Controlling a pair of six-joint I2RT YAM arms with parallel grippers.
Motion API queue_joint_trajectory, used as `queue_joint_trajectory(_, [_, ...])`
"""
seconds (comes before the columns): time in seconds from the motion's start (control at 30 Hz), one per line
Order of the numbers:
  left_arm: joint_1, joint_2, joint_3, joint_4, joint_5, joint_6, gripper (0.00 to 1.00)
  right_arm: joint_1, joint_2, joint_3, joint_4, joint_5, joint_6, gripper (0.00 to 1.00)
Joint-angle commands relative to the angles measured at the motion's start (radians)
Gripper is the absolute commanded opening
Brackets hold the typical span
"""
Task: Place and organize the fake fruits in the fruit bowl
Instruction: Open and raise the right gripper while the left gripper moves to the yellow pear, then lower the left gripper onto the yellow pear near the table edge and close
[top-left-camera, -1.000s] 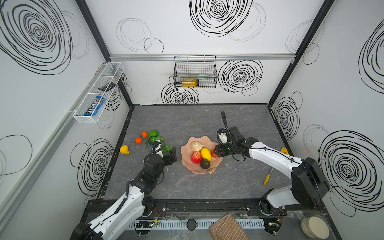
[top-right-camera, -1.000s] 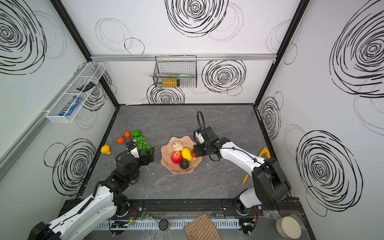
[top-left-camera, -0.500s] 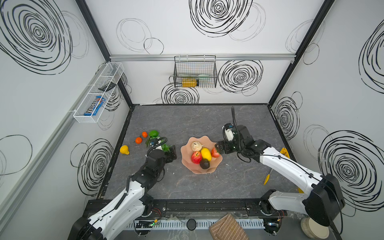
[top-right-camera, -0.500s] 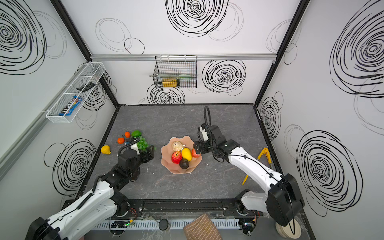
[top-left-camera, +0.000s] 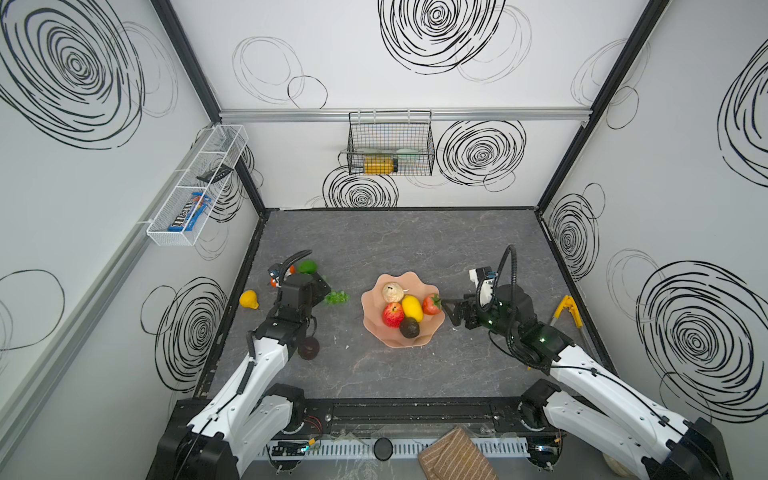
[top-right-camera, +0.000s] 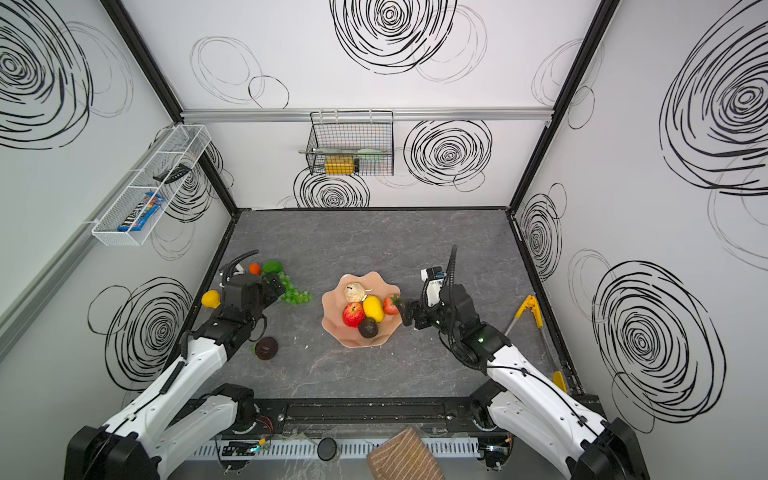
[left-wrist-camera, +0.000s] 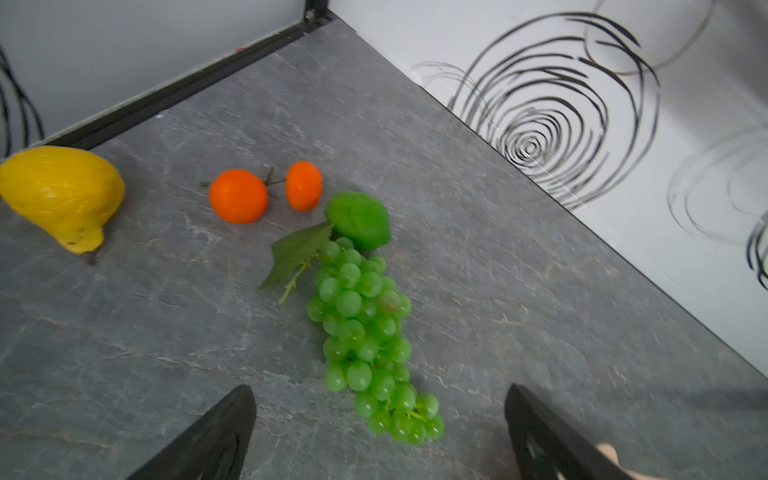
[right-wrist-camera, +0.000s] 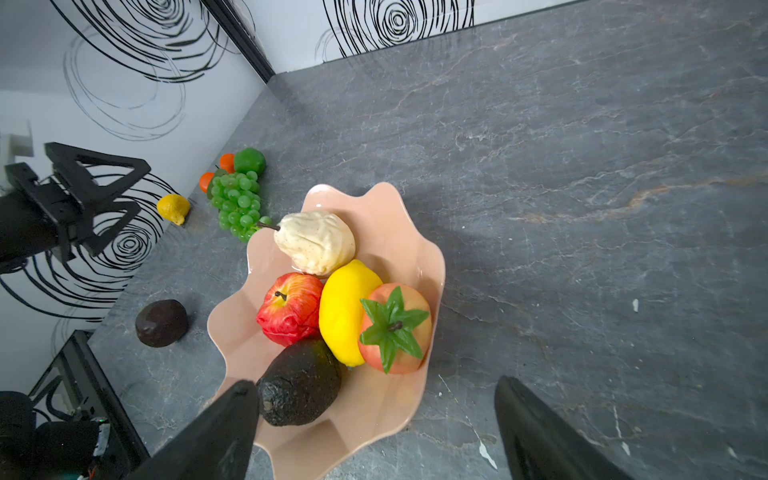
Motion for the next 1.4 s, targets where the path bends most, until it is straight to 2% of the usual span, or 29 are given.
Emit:
queue_joint_trajectory(0.0, [0.031,0.075,0.055,0.043,-0.098,-0.071,0.97,-0.009,-0.016,-0.013,0.05,-0.029,0.021,0.93])
queue_joint_trajectory(0.17, [0.099,0.238,0.16,0.016,-0.257,-0.081,0.97,-0.01,-0.053,-0.048,0.042,-0.076,0.026,0.94])
queue_joint_trajectory(0.27, [0.171,0.296,0.178,0.014,-0.287,-0.085,0.97,-0.012,-0.063,-0.058,0.034,-0.095,0.024,0.94])
queue_joint_trajectory(0.5, [0.327,0.378,0.183,0.049,-0.242,-0.062,0.97,-0.012,-0.01,-0.04,0.024,-0.111,0.006,0.94])
queue_joint_trajectory(0.7, [0.43,0.476,0.209,0.09,-0.186,-0.015,0.99,-0.01,0.034,-0.036,0.059,-0.138,0.066,0.96])
queue_joint_trajectory(0.93, [0.481,0.591,0.263,0.104,-0.138,0.033,0.97,-0.009,0.049,-0.039,0.052,-0.132,0.077,0.96])
queue_joint_trajectory(1.37, [0.557,0.697,0.296,0.117,-0.047,0.02,0.9,-0.009,0.061,-0.054,0.048,-0.128,0.083,0.96])
